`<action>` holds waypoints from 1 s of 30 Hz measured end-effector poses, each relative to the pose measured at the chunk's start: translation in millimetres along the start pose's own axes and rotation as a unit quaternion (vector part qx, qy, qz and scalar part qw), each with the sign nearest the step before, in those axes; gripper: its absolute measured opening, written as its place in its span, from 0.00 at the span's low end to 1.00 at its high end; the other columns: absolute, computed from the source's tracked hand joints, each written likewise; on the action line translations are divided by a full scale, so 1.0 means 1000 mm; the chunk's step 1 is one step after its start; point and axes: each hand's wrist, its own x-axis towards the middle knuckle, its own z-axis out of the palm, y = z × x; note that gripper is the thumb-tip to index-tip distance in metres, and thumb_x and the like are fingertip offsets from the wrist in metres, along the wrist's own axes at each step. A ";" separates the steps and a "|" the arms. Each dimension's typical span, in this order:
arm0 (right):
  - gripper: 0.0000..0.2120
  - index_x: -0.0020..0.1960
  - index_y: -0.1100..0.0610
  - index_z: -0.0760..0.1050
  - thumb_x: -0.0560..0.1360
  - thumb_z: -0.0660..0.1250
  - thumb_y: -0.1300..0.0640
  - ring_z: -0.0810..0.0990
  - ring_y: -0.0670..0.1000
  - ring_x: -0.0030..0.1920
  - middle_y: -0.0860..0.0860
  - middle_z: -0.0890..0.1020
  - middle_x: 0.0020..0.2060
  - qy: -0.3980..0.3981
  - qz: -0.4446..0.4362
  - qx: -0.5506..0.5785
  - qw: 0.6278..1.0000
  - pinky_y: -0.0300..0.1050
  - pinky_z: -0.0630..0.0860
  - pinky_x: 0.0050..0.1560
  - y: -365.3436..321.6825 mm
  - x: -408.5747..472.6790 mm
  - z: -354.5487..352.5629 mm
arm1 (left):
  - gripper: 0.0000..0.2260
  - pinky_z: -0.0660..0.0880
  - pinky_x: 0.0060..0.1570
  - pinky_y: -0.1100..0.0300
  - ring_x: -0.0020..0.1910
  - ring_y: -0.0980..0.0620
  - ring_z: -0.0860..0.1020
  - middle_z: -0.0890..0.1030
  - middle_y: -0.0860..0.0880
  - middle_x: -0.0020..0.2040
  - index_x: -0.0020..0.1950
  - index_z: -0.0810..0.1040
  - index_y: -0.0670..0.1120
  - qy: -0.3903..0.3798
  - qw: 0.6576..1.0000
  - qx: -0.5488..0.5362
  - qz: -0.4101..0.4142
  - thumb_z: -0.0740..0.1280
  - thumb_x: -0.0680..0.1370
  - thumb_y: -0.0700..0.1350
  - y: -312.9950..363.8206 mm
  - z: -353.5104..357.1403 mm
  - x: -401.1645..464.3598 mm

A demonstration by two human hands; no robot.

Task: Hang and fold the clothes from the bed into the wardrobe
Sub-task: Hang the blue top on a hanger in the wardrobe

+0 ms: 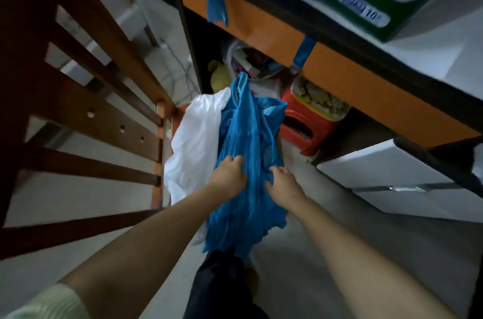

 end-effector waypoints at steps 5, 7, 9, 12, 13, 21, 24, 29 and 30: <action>0.34 0.78 0.51 0.49 0.79 0.61 0.45 0.54 0.58 0.76 0.54 0.48 0.78 0.047 0.078 0.097 0.991 0.55 0.65 0.69 -0.016 0.083 0.025 | 0.26 0.67 0.62 0.51 0.65 0.40 0.68 0.66 0.39 0.68 0.75 0.58 0.41 0.034 0.997 -0.048 -0.049 0.62 0.79 0.44 -0.026 0.024 0.075; 0.39 0.79 0.51 0.45 0.77 0.63 0.42 0.56 0.59 0.75 0.55 0.49 0.78 0.072 0.104 0.128 0.984 0.57 0.67 0.68 -0.022 0.098 0.027 | 0.30 0.63 0.67 0.52 0.68 0.40 0.65 0.62 0.39 0.71 0.76 0.54 0.40 0.054 0.995 -0.066 -0.055 0.63 0.79 0.44 -0.033 0.026 0.090; 0.43 0.78 0.51 0.43 0.76 0.66 0.42 0.64 0.60 0.72 0.56 0.57 0.76 0.070 0.131 0.155 0.977 0.56 0.70 0.64 -0.026 0.114 0.035 | 0.34 0.63 0.68 0.50 0.70 0.39 0.64 0.61 0.39 0.73 0.78 0.48 0.41 0.045 0.990 -0.090 -0.102 0.64 0.79 0.46 -0.043 0.035 0.105; 0.34 0.76 0.56 0.53 0.77 0.66 0.48 0.75 0.61 0.62 0.58 0.72 0.67 0.045 0.161 0.198 0.966 0.55 0.75 0.56 -0.026 0.122 0.048 | 0.27 0.72 0.57 0.48 0.61 0.37 0.73 0.72 0.38 0.66 0.75 0.55 0.42 0.028 0.978 -0.147 -0.146 0.62 0.79 0.44 -0.051 0.047 0.110; 0.27 0.71 0.57 0.60 0.77 0.64 0.50 0.77 0.61 0.58 0.59 0.76 0.62 0.047 0.164 0.197 0.965 0.54 0.76 0.53 -0.025 0.122 0.048 | 0.21 0.73 0.53 0.48 0.58 0.37 0.75 0.75 0.38 0.61 0.71 0.62 0.41 0.027 0.978 -0.156 -0.139 0.61 0.79 0.42 -0.051 0.050 0.107; 0.07 0.40 0.57 0.69 0.75 0.62 0.57 0.74 0.52 0.31 0.52 0.75 0.33 0.111 0.066 0.304 0.944 0.48 0.70 0.32 -0.016 0.073 0.011 | 0.10 0.70 0.51 0.56 0.54 0.41 0.75 0.78 0.39 0.54 0.57 0.73 0.37 0.044 0.961 -0.251 -0.107 0.57 0.79 0.36 -0.021 0.031 0.069; 0.06 0.42 0.61 0.70 0.75 0.61 0.58 0.72 0.51 0.31 0.53 0.75 0.33 0.137 0.051 0.306 0.941 0.46 0.68 0.33 -0.010 0.040 -0.007 | 0.10 0.70 0.53 0.55 0.54 0.43 0.76 0.78 0.38 0.54 0.57 0.74 0.35 0.050 0.954 -0.288 -0.069 0.57 0.79 0.35 -0.001 0.019 0.043; 0.05 0.49 0.59 0.74 0.76 0.61 0.63 0.74 0.48 0.37 0.50 0.78 0.39 0.231 -0.012 0.338 0.913 0.37 0.64 0.34 0.000 -0.033 -0.044 | 0.11 0.71 0.48 0.66 0.52 0.51 0.74 0.78 0.45 0.53 0.60 0.75 0.36 0.055 0.925 -0.376 0.019 0.58 0.80 0.32 0.047 -0.011 -0.020; 0.05 0.49 0.59 0.75 0.76 0.61 0.64 0.75 0.51 0.40 0.51 0.79 0.41 0.244 -0.029 0.344 0.906 0.39 0.64 0.37 0.001 -0.046 -0.053 | 0.11 0.71 0.46 0.71 0.52 0.52 0.74 0.77 0.47 0.53 0.60 0.75 0.38 0.057 0.918 -0.391 0.029 0.58 0.80 0.33 0.057 -0.017 -0.032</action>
